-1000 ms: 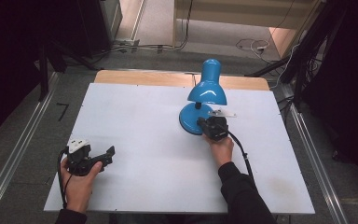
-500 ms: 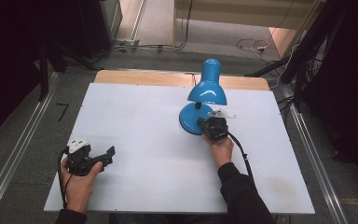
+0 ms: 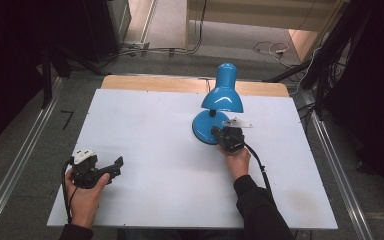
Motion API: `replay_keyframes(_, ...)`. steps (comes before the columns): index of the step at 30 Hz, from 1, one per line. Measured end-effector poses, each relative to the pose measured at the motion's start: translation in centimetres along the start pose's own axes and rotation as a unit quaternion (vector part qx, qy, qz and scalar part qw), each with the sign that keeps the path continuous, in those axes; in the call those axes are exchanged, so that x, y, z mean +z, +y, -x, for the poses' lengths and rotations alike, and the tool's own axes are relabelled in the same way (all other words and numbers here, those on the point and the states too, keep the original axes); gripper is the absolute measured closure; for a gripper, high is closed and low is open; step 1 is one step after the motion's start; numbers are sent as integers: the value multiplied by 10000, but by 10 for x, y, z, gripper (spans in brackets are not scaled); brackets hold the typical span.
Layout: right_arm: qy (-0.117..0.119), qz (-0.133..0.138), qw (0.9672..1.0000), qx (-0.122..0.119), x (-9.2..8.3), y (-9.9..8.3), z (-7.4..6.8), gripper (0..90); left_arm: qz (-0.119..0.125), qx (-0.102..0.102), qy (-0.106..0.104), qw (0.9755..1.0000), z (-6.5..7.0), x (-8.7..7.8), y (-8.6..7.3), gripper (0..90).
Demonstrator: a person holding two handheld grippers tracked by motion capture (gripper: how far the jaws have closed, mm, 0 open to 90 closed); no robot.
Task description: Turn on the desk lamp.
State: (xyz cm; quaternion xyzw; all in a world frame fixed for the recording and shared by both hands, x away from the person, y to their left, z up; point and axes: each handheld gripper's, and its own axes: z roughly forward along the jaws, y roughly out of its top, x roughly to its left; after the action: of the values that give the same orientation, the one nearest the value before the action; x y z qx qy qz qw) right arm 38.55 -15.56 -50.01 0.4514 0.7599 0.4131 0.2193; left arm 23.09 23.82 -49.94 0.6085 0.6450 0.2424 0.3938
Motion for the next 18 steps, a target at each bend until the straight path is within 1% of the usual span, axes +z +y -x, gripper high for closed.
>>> replay_keyframes(7,-29,7,10000,0,0,-1,-1,879,10,-10,1,10000,0,0,0,86)
replay_keyframes(8,-27,-9,10000,-21,0,-1,-1,880,11,-14,2,10000,0,0,0,85)
replay_keyframes(9,44,-20,10000,-28,0,-2,-2,879,13,-20,4,10000,0,0,0,86)
replay_keyframes(11,-40,-16,9999,-140,-1,-2,-5,879,10,-15,3,10000,0,0,0,86)
replay_keyframes(13,-7,11,10000,-61,-1,-3,-4,879,-2,-2,3,10000,0,0,0,86)
replay_keyframes(17,54,-33,10000,17,-2,-2,-2,878,-1,-4,6,10000,0,0,0,86)
replay_keyframes(18,92,-59,9999,73,-3,-2,0,877,1,-13,6,10000,0,0,0,86)
